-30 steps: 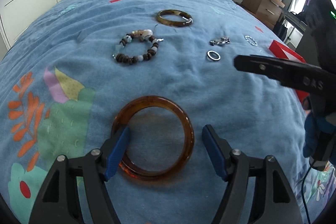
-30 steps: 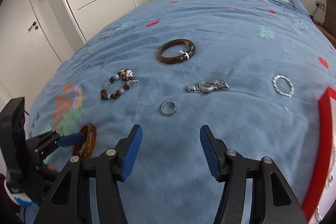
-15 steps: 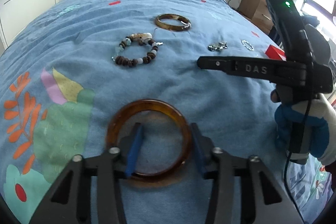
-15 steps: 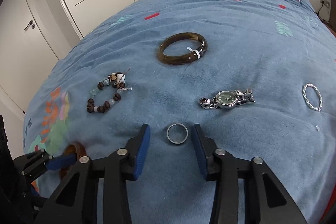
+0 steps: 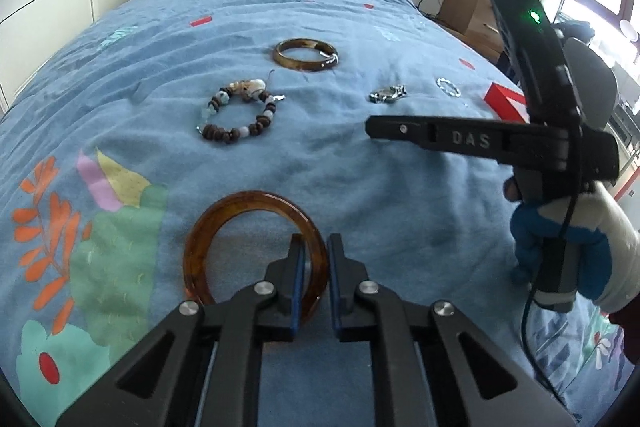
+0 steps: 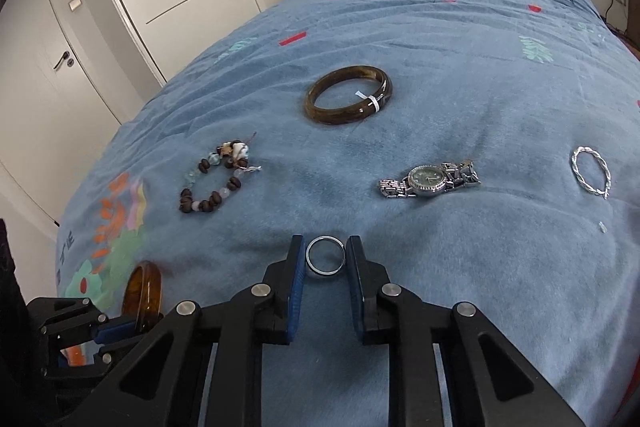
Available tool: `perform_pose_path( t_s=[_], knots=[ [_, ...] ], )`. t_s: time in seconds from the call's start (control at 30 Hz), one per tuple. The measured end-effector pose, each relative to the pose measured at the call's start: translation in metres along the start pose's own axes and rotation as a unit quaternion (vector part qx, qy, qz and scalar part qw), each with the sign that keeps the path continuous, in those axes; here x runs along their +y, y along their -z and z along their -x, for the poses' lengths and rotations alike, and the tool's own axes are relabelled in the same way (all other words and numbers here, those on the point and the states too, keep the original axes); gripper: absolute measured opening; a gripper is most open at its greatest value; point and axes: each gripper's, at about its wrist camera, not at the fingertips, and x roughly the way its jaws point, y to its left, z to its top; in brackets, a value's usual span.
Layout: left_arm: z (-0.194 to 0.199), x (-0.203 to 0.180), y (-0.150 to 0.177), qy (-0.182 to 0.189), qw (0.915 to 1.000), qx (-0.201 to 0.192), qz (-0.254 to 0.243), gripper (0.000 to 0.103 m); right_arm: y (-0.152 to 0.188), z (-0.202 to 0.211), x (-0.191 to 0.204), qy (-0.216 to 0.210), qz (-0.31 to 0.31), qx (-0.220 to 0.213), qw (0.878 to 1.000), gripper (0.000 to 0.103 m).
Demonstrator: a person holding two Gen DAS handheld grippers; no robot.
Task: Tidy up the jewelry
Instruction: 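Carry the amber bangle in the left tool over the box while the right tool carries the ring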
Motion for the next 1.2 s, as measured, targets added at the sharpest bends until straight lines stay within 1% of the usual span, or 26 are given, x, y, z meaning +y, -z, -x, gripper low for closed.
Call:
perform_pose_path(
  t_s=[0.23,0.43,0.6,0.77,0.8,0.93,1.0,1.07,1.2],
  knots=[
    [0.015,-0.005,-0.001,-0.011,0.9999,-0.006,-0.001,0.010,0.009,0.027,0.005,0.001,0.001,-0.007,1.000,0.020],
    [0.033,-0.012,-0.007,-0.013,0.9998,-0.018,0.002,0.010,0.016,0.062,0.007,0.012,0.002,-0.019,1.000,0.020],
    [0.053,-0.034,-0.018,-0.004,0.9994,-0.032,-0.006,0.010,0.030,0.112,-0.009,0.035,-0.010,-0.037,0.999,0.020],
    [0.068,-0.079,-0.031,0.012,0.9982,-0.047,-0.036,0.010,0.043,0.165,-0.036,0.068,-0.024,-0.059,0.996,0.020],
    [0.069,-0.090,-0.035,0.016,0.9977,-0.049,-0.044,0.010,0.047,0.181,-0.045,0.078,-0.027,-0.066,0.994,0.020],
    [0.072,-0.135,-0.047,0.036,0.9951,-0.057,-0.072,0.010,0.056,0.223,-0.075,0.109,-0.033,-0.080,0.990,0.020],
    [0.071,-0.155,-0.054,0.046,0.9938,-0.060,-0.082,0.010,0.061,0.247,-0.096,0.125,-0.040,-0.087,0.988,0.020],
    [0.067,-0.174,-0.060,0.057,0.9927,-0.060,-0.088,0.010,0.065,0.261,-0.112,0.135,-0.047,-0.092,0.985,0.020],
    [0.050,-0.213,-0.073,0.075,0.9904,-0.054,-0.103,0.010,0.070,0.274,-0.138,0.149,-0.053,-0.089,0.983,0.020]
  ],
)
